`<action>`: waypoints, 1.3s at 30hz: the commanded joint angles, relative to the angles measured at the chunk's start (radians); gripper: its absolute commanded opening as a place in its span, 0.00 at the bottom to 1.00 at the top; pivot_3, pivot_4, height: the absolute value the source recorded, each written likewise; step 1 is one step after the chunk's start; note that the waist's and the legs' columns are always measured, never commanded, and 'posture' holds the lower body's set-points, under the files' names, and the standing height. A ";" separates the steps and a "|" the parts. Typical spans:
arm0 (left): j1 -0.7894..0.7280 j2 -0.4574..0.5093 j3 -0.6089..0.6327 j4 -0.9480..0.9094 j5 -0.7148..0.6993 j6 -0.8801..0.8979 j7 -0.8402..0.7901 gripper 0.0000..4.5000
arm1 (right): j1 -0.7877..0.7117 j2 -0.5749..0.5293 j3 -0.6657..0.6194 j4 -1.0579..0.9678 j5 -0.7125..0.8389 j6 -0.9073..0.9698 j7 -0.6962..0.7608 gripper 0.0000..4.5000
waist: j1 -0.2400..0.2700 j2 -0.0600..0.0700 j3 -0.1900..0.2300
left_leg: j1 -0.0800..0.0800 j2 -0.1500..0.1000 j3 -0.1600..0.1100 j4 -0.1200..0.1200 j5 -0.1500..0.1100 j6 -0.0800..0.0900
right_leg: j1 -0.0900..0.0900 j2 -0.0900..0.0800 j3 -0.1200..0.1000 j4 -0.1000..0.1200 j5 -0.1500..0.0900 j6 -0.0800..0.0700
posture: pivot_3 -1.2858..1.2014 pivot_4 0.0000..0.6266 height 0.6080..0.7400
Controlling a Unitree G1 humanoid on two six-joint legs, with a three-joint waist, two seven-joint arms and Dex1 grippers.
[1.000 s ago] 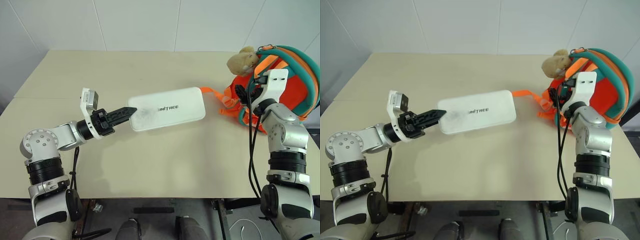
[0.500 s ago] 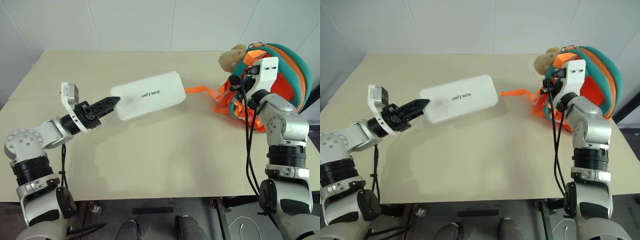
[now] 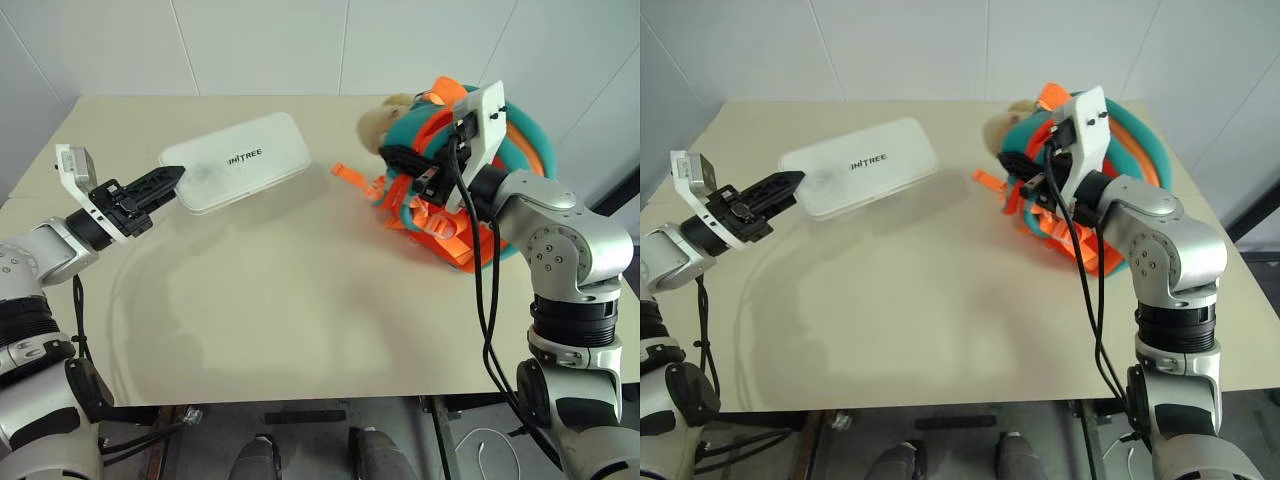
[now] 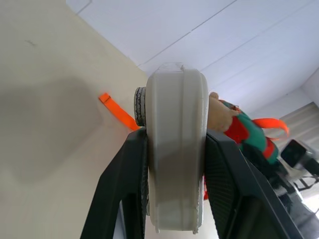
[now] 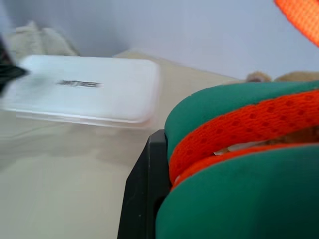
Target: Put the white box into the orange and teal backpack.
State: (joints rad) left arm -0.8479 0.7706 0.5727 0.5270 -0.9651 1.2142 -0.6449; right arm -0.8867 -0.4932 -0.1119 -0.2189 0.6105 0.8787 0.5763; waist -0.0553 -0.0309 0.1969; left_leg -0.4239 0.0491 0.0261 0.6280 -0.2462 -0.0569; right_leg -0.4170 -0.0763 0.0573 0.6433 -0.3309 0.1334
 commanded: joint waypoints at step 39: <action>0.138 0.180 -0.040 -0.182 0.106 -0.273 -0.522 0.28 | 0.219 -0.404 0.098 -0.234 0.154 -0.115 0.544 0.00 | 0.011 -0.001 0.000 | 0.002 0.000 0.000 0.007 -0.002 0.006 | 0.002 0.000 0.000 0.003 0.000 0.000 | 0.52 0.24 1.00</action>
State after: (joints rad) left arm -0.7190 0.9282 0.4749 0.4040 -0.8206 0.9796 -1.1287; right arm -0.6660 -0.8874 0.0206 -0.4402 0.7661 0.7841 1.1147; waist -0.0442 -0.0322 0.1973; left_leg -0.4220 0.0492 0.0261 0.6358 -0.2484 -0.0503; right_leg -0.4151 -0.0763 0.0576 0.6461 -0.3309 0.1333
